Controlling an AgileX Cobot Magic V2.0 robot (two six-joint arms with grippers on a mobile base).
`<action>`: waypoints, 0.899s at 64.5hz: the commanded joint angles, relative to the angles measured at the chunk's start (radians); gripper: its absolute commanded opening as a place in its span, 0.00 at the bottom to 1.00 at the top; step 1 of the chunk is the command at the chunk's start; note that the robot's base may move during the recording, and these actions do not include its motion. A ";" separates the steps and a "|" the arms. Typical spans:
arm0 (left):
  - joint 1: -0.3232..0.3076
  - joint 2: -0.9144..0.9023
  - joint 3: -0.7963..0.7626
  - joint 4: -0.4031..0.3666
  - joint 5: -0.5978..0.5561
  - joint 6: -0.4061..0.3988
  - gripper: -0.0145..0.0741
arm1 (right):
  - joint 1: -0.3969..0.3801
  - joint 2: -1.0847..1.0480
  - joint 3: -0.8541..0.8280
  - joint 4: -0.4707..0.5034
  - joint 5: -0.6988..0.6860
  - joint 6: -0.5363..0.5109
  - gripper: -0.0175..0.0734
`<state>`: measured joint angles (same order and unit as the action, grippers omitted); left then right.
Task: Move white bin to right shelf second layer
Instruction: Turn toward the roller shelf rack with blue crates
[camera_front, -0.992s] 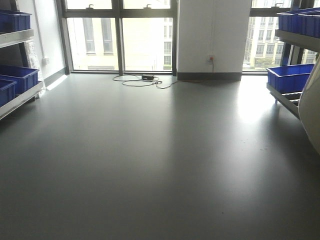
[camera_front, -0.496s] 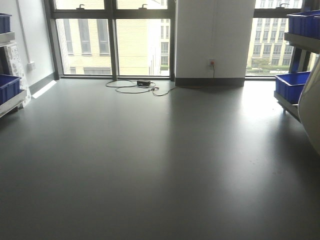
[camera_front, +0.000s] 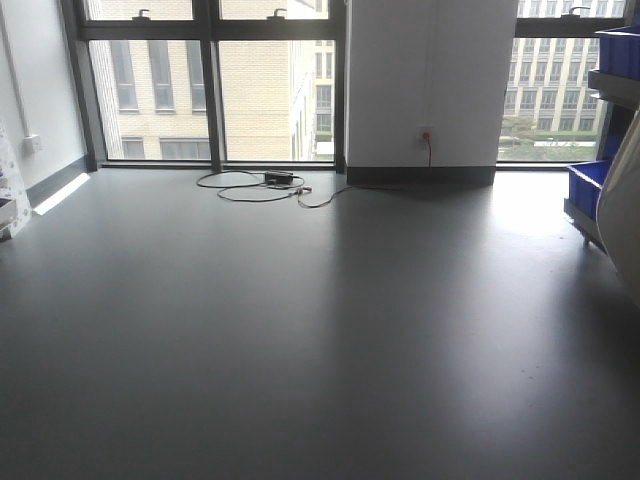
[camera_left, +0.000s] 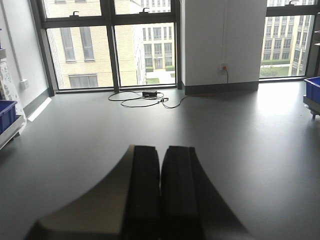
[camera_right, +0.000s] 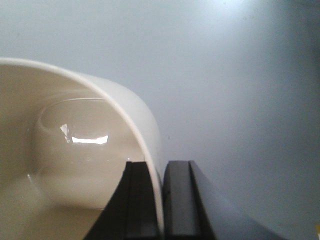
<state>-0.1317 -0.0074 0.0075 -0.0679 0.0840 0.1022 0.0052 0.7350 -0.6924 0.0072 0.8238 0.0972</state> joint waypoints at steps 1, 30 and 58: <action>-0.005 -0.014 0.037 -0.006 -0.084 -0.003 0.26 | 0.000 -0.002 -0.030 0.002 -0.079 -0.007 0.25; -0.005 -0.014 0.037 -0.006 -0.084 -0.003 0.26 | 0.000 -0.002 -0.030 0.002 -0.079 -0.007 0.25; -0.005 -0.014 0.037 -0.006 -0.084 -0.003 0.26 | 0.000 -0.002 -0.030 0.002 -0.079 -0.007 0.25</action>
<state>-0.1317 -0.0074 0.0075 -0.0679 0.0840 0.1022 0.0052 0.7350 -0.6924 0.0072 0.8220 0.0972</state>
